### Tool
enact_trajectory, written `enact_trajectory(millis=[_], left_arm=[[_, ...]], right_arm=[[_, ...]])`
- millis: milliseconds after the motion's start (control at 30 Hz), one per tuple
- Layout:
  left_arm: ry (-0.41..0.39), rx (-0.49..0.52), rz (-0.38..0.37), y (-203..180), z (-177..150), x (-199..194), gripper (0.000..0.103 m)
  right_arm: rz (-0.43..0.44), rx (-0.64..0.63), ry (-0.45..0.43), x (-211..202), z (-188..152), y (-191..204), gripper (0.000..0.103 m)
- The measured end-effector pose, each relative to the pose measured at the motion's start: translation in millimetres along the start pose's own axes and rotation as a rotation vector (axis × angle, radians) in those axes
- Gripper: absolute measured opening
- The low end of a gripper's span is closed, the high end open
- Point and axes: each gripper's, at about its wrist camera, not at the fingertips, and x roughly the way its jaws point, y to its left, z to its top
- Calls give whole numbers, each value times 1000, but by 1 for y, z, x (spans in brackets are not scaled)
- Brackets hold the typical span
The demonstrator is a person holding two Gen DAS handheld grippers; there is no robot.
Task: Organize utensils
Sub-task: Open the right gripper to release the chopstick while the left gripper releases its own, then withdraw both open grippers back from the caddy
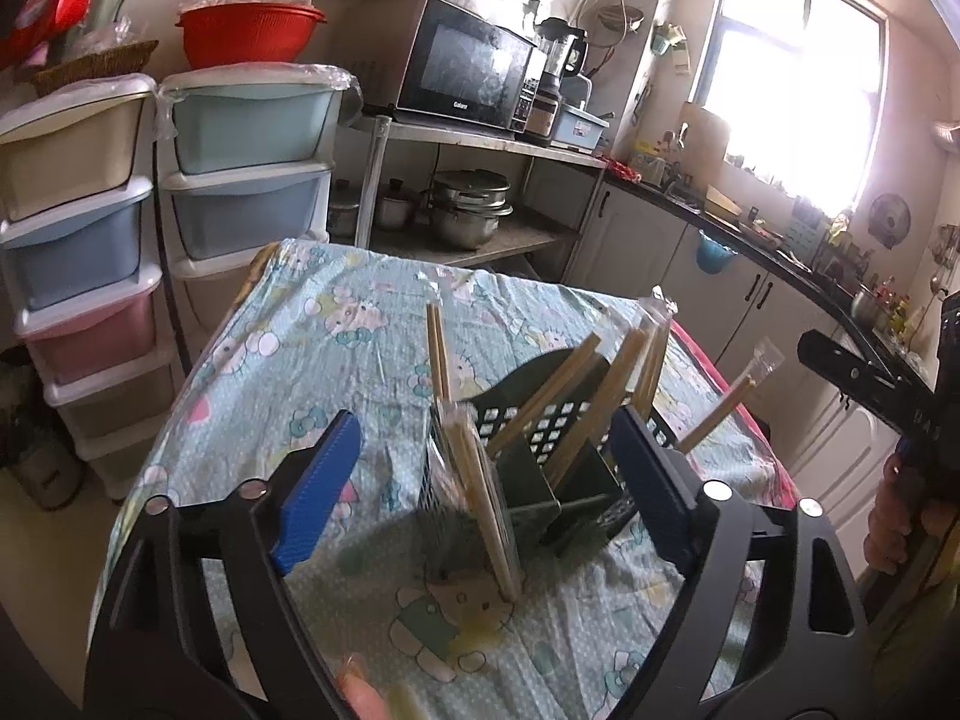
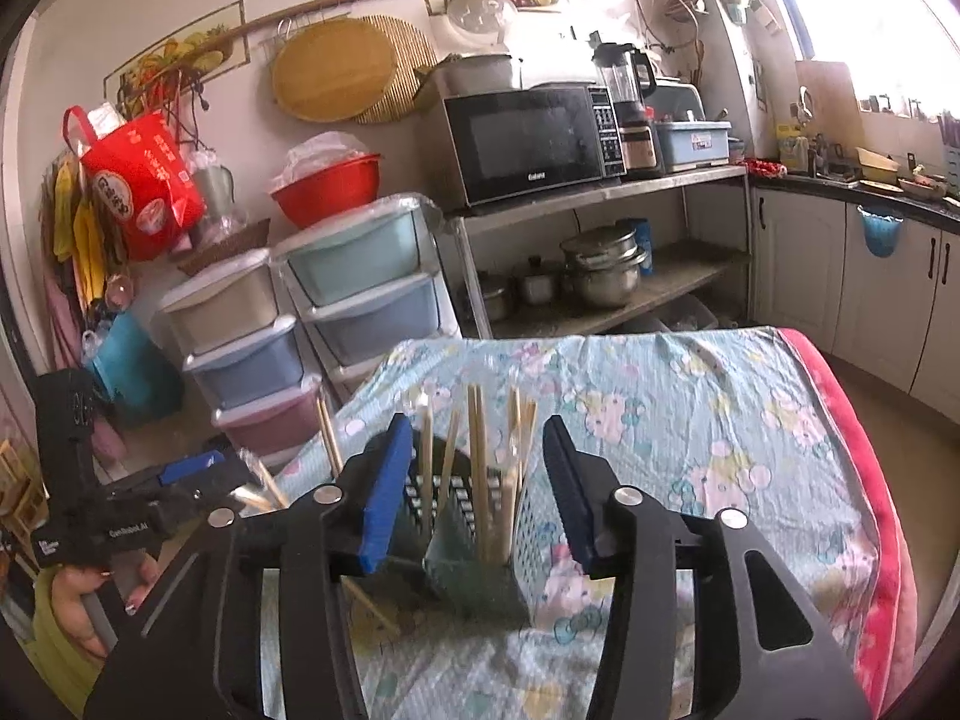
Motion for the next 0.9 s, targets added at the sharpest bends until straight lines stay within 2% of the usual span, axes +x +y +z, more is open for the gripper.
enact_trajectory(millis=[200,333,533,700,900], left_arm=[[17,-2,-7,-2,-15,-2,90],[30,-2,-10,-4,-28,-3,92],[51,-7,-18,-8,-47,-5,92],[57,0,-26,-14,-61,-6,92],[22,-8,-42,-19,-82,-12,92]], right_arm=[[-6,3,41,-2,-22,-1,55],[-8,7,67,-4,-37,-1,58],[-20,7,110,-6,-61,-1,71],[-38,10,152,-7,-85,-1,73],[-55,24,177,-9,-112,-2,81]])
